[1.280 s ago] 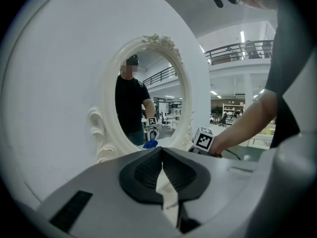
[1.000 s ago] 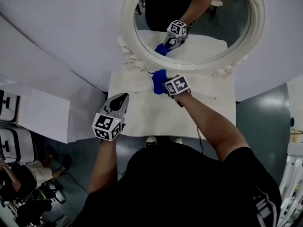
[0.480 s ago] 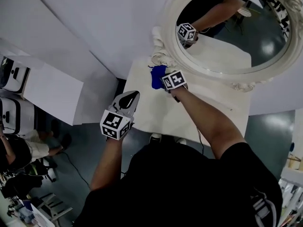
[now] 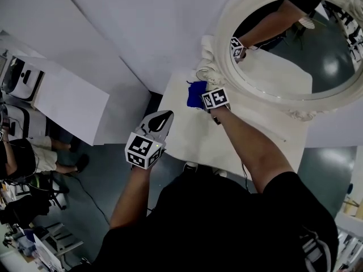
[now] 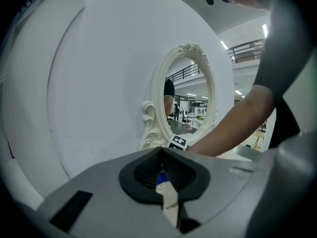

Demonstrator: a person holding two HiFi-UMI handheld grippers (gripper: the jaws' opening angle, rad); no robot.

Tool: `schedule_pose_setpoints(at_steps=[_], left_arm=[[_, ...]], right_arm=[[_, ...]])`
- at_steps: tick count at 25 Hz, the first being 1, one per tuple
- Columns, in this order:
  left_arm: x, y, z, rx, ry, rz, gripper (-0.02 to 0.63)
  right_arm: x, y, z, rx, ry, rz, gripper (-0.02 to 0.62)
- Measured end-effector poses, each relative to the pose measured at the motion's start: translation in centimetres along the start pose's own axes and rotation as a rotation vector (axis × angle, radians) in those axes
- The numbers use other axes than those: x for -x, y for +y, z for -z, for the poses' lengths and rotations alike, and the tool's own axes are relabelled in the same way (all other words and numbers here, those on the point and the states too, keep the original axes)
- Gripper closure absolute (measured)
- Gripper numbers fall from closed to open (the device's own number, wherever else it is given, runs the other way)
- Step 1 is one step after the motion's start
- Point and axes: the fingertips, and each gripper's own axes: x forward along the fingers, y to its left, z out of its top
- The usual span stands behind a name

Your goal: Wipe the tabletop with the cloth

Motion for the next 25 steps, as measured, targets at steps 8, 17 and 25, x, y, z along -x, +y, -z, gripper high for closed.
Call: schedule_pose_setpoints(at_steps=[8, 17, 25], left_arm=[[-0.9, -0.5, 0.0, -0.005, 0.007, 0.016, 0.597], [-3.4, -4.6, -1.1, -0.03, -0.002, 0.081, 0.597], [-6.8, -10.1, -2.2, -0.061, 0.001, 0.177, 0.597]], right_arm=[[1.1, -1.4, 1.0, 0.035, 0.029, 0.03, 0.538], [6.3, -6.7, 5.6, -0.038, 0.052, 0.111, 0.538], [12.8, -13.1, 11.1, -0.135, 0.045, 0.201, 0.538]])
